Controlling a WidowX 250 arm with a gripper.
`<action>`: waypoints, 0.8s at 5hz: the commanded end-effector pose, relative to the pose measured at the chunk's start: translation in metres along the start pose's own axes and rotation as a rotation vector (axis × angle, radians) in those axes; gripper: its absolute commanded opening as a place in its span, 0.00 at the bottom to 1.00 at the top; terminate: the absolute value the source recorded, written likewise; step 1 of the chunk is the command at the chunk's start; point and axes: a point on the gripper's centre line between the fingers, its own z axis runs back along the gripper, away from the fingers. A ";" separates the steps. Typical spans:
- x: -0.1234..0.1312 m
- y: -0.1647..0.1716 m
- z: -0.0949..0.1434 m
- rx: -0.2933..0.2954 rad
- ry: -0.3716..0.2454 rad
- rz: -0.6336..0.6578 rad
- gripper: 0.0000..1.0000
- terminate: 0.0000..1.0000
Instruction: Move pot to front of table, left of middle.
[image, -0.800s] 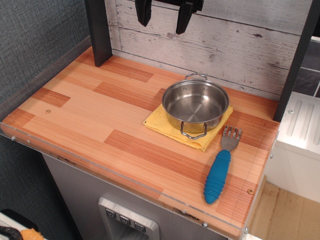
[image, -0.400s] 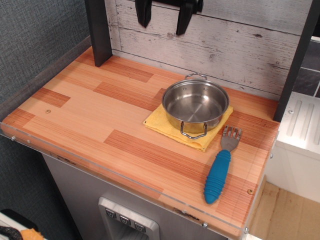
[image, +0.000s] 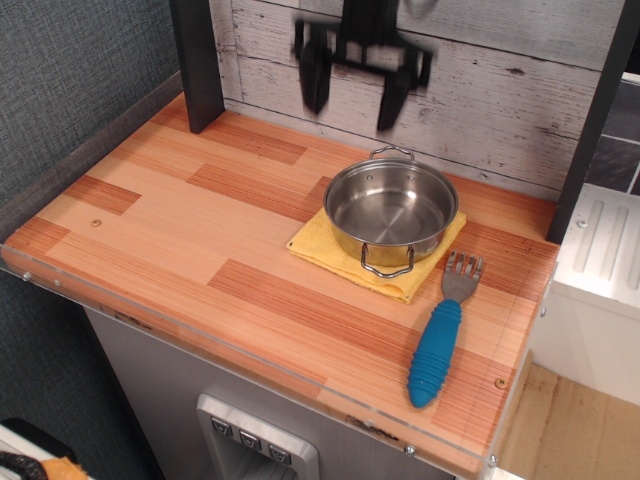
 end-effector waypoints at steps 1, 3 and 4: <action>-0.008 -0.008 0.002 -0.024 -0.047 -0.031 1.00 0.00; -0.021 -0.006 -0.022 -0.039 -0.022 -0.035 1.00 0.00; -0.029 0.001 -0.032 -0.034 -0.010 -0.021 1.00 0.00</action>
